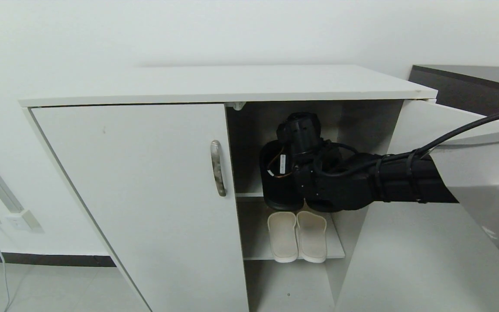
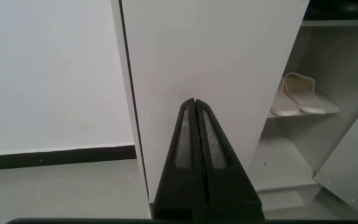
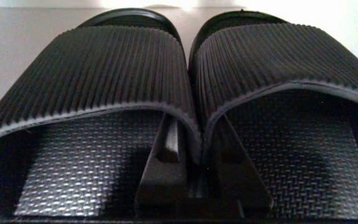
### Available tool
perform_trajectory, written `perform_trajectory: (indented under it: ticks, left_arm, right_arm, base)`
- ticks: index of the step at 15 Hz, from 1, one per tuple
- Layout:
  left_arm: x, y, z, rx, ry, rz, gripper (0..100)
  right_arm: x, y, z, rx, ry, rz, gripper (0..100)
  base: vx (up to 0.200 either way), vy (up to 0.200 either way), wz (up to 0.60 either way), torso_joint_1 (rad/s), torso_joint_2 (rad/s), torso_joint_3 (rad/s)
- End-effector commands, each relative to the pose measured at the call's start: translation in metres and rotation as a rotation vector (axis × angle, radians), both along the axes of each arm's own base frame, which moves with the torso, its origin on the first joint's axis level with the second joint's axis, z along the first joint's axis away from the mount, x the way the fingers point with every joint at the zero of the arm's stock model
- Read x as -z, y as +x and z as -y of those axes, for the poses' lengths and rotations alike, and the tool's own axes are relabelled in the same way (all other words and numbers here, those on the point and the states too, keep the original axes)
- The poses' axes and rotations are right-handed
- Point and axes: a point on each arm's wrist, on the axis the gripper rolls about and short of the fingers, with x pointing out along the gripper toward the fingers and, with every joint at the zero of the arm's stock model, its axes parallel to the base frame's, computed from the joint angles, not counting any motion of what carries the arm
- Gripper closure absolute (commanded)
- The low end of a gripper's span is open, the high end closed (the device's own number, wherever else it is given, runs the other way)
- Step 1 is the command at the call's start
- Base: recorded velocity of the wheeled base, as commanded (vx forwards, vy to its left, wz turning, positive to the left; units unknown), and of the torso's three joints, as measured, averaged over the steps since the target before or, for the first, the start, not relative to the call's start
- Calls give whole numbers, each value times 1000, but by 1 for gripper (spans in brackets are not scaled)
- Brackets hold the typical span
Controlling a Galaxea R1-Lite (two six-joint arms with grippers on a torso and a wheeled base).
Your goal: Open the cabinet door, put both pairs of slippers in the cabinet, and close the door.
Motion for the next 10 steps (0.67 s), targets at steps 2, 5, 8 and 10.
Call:
perform_trajectory:
  ticks: [2,5,8,10]
  left_arm:
    - [0,0,0,0,0,-1,100]
    - [0,0,0,0,0,-1,100]
    - [0,0,0,0,0,-1,100]
    - [0,0,0,0,0,-1,100]
  right_arm:
    - [2,5,1,6,-8,1,100]
    - [3,12,2,16,-7,7,100]
    - [6,14,2,19,-9,3,100]
    - [7,14,1,17,-9,2,100]
  base:
    - [0,0,0,0,0,0]
    - [0,0,0,0,0,0]
    - [0,0,0,0,0,0]
    - [0,0,0,0,0,0]
